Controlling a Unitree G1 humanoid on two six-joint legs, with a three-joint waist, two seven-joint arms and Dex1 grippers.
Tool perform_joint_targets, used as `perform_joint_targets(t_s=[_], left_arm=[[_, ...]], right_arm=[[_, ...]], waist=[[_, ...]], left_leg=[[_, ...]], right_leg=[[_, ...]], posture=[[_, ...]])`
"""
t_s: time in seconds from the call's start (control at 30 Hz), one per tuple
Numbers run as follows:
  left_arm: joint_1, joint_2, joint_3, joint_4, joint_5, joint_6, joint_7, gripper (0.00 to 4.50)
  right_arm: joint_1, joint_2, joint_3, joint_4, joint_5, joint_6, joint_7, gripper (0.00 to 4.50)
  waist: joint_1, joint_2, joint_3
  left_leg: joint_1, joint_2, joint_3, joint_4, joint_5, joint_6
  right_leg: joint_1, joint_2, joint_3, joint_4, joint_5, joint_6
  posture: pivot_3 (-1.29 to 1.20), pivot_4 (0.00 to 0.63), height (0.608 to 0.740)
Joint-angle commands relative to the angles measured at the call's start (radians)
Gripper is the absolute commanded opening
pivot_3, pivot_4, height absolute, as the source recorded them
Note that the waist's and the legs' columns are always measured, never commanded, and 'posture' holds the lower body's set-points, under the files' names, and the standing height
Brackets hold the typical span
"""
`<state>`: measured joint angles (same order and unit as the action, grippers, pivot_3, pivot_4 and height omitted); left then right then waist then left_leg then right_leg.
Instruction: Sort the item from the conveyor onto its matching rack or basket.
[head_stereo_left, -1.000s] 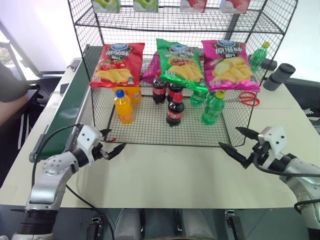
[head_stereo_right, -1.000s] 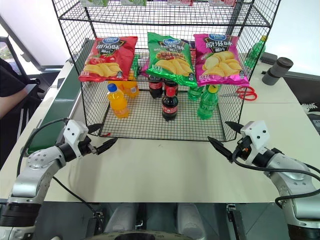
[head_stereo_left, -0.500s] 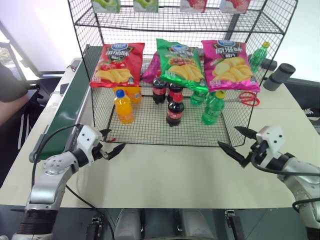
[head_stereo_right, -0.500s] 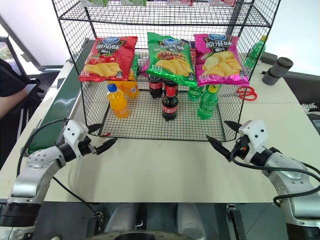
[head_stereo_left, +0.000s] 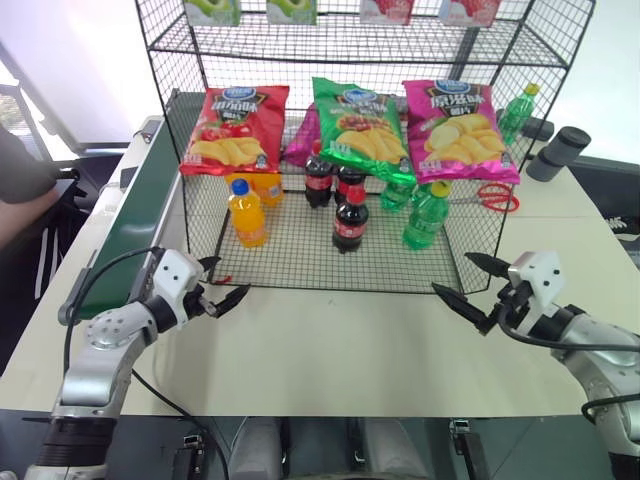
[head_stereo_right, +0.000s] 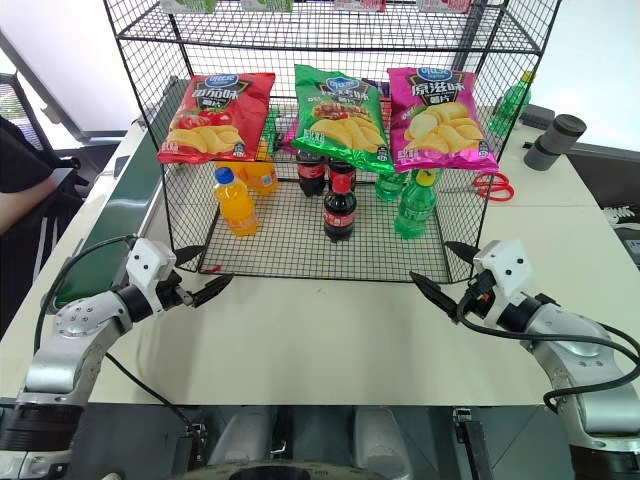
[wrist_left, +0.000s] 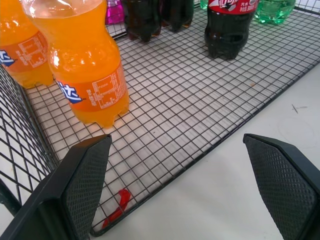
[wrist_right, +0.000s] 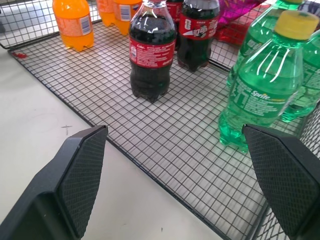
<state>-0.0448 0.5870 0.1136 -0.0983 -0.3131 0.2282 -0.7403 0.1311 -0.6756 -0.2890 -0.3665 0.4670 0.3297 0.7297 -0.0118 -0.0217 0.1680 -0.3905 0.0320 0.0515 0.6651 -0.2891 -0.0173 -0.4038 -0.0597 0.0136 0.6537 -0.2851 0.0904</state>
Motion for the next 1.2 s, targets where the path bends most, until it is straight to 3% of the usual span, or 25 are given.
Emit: perform_joint_targets(t_s=[0.03,1.2], left_arm=[[-0.010,0.004,0.015,-0.010,0.002,-0.020,-0.001,4.50],[-0.026,-0.014,-0.002,0.005,0.017,-0.024,0.004,4.50]], right_arm=[[-0.007,0.010,-0.009,-0.006,-0.003,-0.024,0.000,4.47],[-0.037,0.037,0.008,0.006,-0.031,-0.029,-0.008,4.47]], waist=[[0.000,0.000,0.000],[0.000,0.000,0.000]], left_leg=[[0.000,0.000,0.000,0.000,0.000,0.000],[0.000,0.000,0.000,0.000,0.000,0.000]], right_leg=[[0.000,0.000,0.000,0.000,0.000,0.000],[0.000,0.002,0.000,0.000,0.000,0.000]], posture=[[0.00,0.150,0.740],[0.00,0.150,0.740]])
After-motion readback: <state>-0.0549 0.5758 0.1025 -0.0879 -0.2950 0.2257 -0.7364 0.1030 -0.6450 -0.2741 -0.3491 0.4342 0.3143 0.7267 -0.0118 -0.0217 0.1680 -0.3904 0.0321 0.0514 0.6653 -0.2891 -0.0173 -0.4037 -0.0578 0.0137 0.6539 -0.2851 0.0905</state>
